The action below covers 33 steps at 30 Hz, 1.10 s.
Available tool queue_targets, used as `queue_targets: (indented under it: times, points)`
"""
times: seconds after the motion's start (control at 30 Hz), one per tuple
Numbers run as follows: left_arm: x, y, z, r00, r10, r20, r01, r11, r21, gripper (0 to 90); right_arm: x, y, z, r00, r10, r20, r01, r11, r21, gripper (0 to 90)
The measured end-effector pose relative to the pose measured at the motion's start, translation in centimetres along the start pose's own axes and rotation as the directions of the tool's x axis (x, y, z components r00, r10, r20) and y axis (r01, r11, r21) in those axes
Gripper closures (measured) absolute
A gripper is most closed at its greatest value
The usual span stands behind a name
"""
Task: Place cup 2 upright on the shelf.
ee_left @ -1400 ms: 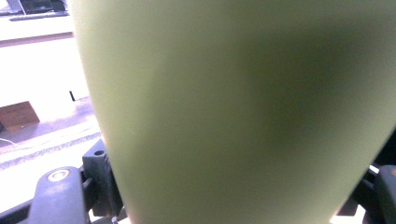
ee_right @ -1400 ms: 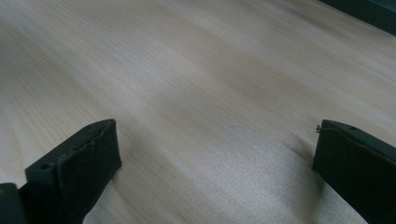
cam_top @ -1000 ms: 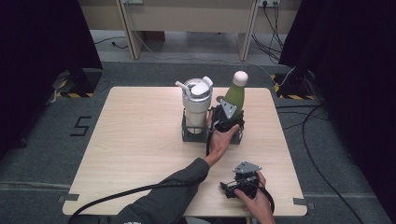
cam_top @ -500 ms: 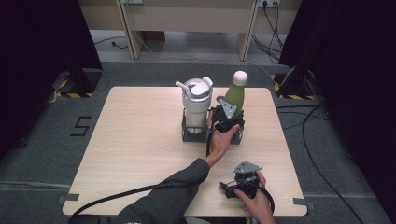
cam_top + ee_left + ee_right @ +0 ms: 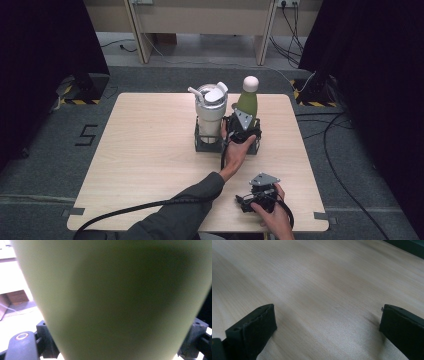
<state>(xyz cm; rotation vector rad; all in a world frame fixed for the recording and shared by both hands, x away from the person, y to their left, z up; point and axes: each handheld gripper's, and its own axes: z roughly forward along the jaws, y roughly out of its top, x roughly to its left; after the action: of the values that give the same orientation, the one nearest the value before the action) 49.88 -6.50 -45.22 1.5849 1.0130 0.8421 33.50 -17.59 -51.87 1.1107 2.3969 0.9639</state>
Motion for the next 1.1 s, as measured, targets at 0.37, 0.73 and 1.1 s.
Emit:
queue_targets:
  times: [0.37, 0.73, 1.1]
  points:
    - [-0.8, -0.3, -0.8, 0.9982, 0.002, -0.059, -0.002, 1.0, -0.01, 13.1, 0.0, 0.0, 0.0, 1.0, 0.0, -0.001, 0.0, 1.0, 0.0, 0.9]
    - [-1.4, -0.5, -2.0, 0.9959, -0.019, -0.088, 0.018, 0.9997, -0.018, 10.4, 0.0, 0.0, 0.0, 1.0, 0.001, -0.001, -0.001, 1.0, -0.001, 0.9]
    - [-1.0, -0.8, -3.8, 0.9978, 0.006, -0.067, -0.007, 0.9997, -0.023, 12.4, 0.1, 0.0, 0.0, 1.0, 0.01, -0.002, -0.01, 1.0, 0.001, 0.9]
